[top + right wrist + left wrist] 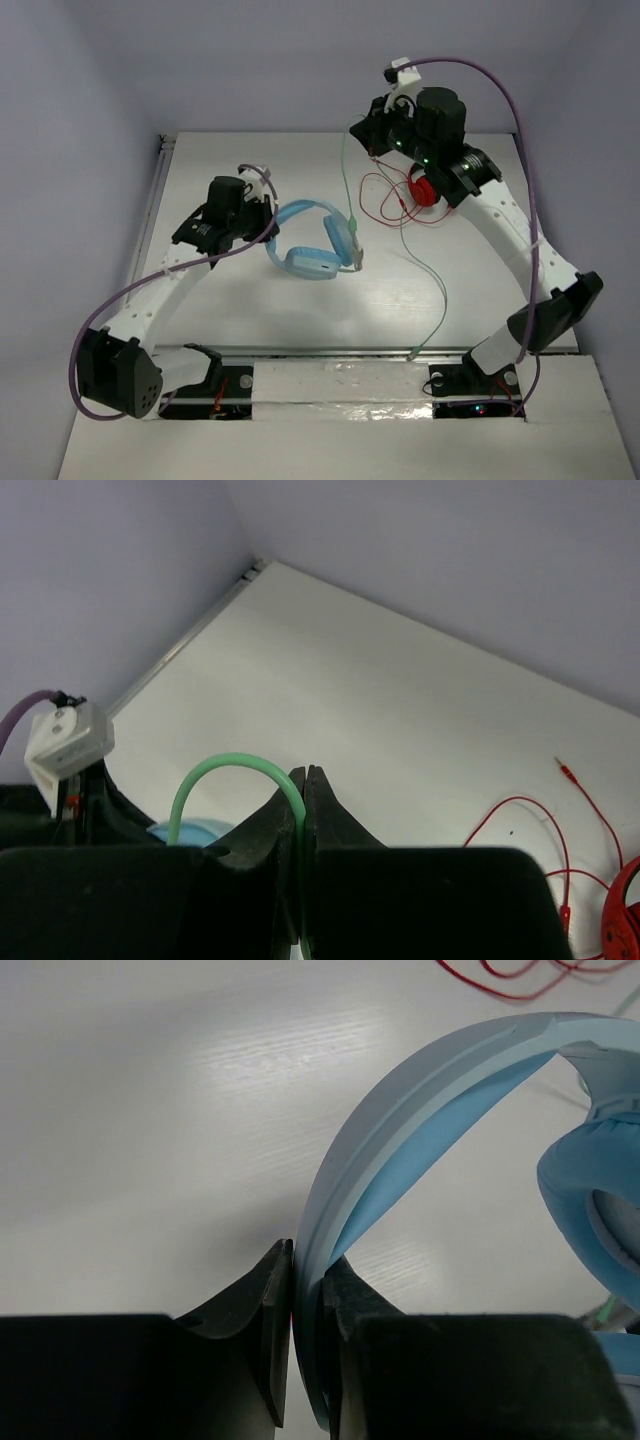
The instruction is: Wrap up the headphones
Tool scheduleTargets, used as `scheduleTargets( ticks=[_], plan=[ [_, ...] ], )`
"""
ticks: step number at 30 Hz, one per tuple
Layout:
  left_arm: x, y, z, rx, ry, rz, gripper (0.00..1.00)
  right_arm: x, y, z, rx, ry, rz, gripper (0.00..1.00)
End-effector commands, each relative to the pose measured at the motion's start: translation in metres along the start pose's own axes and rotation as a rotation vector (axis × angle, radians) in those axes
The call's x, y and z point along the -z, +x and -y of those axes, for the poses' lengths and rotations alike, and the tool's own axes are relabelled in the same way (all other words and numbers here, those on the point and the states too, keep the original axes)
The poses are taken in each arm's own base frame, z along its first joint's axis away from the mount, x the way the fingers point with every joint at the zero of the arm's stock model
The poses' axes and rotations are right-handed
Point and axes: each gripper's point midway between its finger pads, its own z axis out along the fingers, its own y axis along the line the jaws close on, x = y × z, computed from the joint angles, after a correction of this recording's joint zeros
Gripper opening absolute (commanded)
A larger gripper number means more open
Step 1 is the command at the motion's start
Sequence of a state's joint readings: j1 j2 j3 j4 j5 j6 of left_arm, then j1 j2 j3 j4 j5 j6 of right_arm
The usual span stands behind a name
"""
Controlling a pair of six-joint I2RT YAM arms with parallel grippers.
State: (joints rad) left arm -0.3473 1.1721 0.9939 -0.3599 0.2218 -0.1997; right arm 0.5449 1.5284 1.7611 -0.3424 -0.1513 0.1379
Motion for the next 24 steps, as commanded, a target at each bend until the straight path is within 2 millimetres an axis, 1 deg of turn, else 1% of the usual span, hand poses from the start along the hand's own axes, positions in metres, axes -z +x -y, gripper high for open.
scheduleTargets(
  ticks=[1,2,3,4,5,6,7,8,10,11,12,14,15,16,17,18,19,20,21,22,23,24],
  plan=[
    [-0.004,-0.005,0.043,-0.055,0.184,0.019,0.0,-0.009,-0.016,-0.005,0.032,-0.016,0.024,0.0],
    [-0.005,-0.004,0.053,-0.064,0.229,0.012,0.0,-0.015,-0.011,-0.003,0.028,-0.011,0.008,0.0],
    [-0.007,-0.001,0.06,-0.072,0.255,0.004,0.0,-0.026,0.002,0.002,0.023,0.001,-0.027,0.0],
    [-0.006,-0.002,0.064,-0.068,0.277,0.007,0.0,-0.031,0.007,0.007,0.022,0.02,-0.033,0.0],
    [-0.003,-0.002,0.078,-0.074,0.347,0.004,0.0,-0.035,0.012,0.01,0.018,0.031,-0.041,0.0],
    [-0.002,-0.002,0.086,-0.078,0.383,-0.001,0.0,-0.044,0.025,0.015,0.015,0.042,-0.071,0.0],
    [0.002,-0.002,0.097,-0.085,0.438,-0.007,0.0,-0.047,0.03,0.019,0.013,0.058,-0.083,0.0],
    [0.003,-0.001,0.103,-0.092,0.457,-0.012,0.0,-0.051,0.037,0.022,0.011,0.068,-0.097,0.0],
    [0.008,-0.005,0.115,-0.111,0.501,-0.001,0.0,-0.055,0.045,0.029,0.004,0.102,-0.099,0.0],
    [0.012,-0.01,0.121,-0.118,0.532,0.014,0.0,-0.057,0.058,0.033,-0.008,0.114,-0.121,0.0],
    [0.018,-0.015,0.125,-0.114,0.546,0.033,0.0,-0.058,0.059,0.034,-0.013,0.119,-0.111,0.0],
    [0.026,-0.024,0.134,-0.118,0.594,0.069,0.0,-0.057,0.067,0.036,-0.038,0.135,-0.119,0.0],
    [0.033,-0.03,0.138,-0.101,0.605,0.089,0.0,-0.056,0.079,0.045,-0.053,0.157,-0.134,0.0],
    [0.036,-0.034,0.139,-0.094,0.607,0.108,0.0,-0.055,0.083,0.046,-0.064,0.164,-0.134,0.0],
    [0.039,-0.042,0.141,-0.09,0.605,0.142,0.0,-0.048,0.078,0.049,-0.094,0.168,-0.113,0.0],
    [0.046,-0.049,0.143,-0.091,0.612,0.171,0.0,-0.044,0.087,0.057,-0.114,0.177,-0.112,0.0],
    [0.051,-0.052,0.146,-0.08,0.624,0.183,0.0,-0.04,0.088,0.054,-0.134,0.151,-0.108,0.0],
    [0.058,-0.061,0.152,-0.087,0.651,0.223,0.0,-0.029,0.076,0.05,-0.157,0.133,-0.07,0.0],
    [0.067,-0.066,0.156,-0.085,0.673,0.25,0.0,-0.026,0.072,0.051,-0.163,0.115,-0.041,0.0],
    [0.072,-0.07,0.16,-0.069,0.695,0.257,0.0,-0.023,0.087,0.046,-0.171,0.085,-0.07,0.0],
    [0.077,-0.078,0.163,-0.066,0.704,0.29,0.0,-0.021,0.09,0.044,-0.175,0.077,-0.072,0.0],
    [0.084,-0.085,0.165,-0.062,0.707,0.317,0.0,-0.016,0.086,0.042,-0.179,0.071,-0.06,0.0]
  ],
)
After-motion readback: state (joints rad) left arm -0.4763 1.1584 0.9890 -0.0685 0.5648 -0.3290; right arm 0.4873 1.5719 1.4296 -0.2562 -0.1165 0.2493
